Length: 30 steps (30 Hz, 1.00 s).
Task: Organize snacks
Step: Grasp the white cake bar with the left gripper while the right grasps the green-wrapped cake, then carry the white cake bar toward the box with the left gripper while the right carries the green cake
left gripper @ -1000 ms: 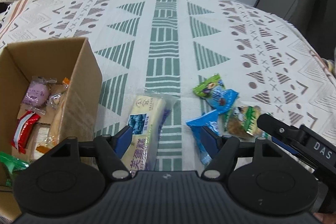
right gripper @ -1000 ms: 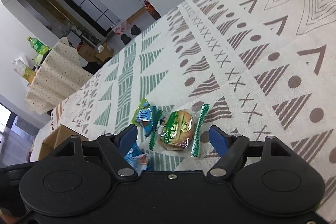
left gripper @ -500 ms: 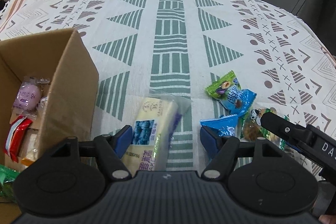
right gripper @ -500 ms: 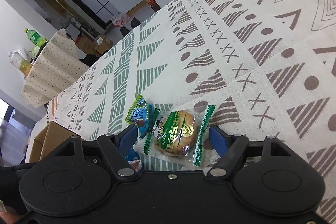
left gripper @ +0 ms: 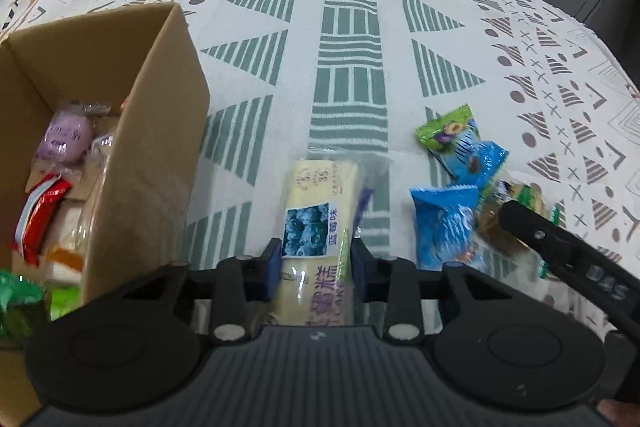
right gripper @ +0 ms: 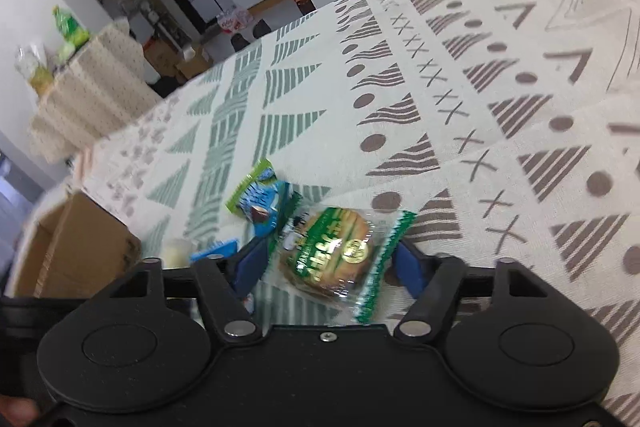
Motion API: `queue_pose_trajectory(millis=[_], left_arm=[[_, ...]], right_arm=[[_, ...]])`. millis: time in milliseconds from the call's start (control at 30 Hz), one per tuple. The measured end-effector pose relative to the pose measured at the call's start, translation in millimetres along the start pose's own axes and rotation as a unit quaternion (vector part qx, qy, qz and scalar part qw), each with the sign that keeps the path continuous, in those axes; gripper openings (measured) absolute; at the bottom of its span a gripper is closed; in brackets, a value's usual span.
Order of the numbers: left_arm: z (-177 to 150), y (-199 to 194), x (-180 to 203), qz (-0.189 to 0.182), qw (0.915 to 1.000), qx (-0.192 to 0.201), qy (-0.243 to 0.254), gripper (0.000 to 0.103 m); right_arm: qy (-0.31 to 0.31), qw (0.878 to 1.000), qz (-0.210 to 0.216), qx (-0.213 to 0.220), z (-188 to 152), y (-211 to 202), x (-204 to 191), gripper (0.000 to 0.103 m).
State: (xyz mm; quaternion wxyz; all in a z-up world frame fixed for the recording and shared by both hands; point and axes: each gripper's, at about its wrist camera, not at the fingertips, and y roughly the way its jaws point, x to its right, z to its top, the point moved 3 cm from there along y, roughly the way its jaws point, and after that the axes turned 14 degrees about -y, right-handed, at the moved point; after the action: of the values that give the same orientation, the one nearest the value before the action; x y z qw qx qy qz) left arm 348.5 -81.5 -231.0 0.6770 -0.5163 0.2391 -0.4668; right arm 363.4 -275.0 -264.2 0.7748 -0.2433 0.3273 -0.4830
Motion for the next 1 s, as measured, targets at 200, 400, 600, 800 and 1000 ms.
queue_pose_trajectory(millis=[200,400,600,800,1000], left_arm=[[-11,-18,1,-0.016,0.9998,0.007,-0.005,0.032],[-20,-37,-1,-0.038,0.9991,0.013,-0.010,0.031],[-23,-58,-8,-0.058,0.9979,0.025,-0.016,0.030],[-25,-79,-18,-0.077,0.9961,0.035,-0.022,0.029],[-27,-100,-30,-0.093,0.9940,0.049,-0.028,0.029]], right_arm=[[0.041,0.999,0.019,0.005,-5,-8,8,0.024],[0.089,0.995,0.026,0.025,-11,-37,16,0.012],[0.078,0.996,0.016,0.042,-11,-63,9,0.010],[0.079,0.995,0.021,0.060,-14,-85,-6,0.006],[0.073,0.995,0.022,0.063,-25,-100,-29,0.001]])
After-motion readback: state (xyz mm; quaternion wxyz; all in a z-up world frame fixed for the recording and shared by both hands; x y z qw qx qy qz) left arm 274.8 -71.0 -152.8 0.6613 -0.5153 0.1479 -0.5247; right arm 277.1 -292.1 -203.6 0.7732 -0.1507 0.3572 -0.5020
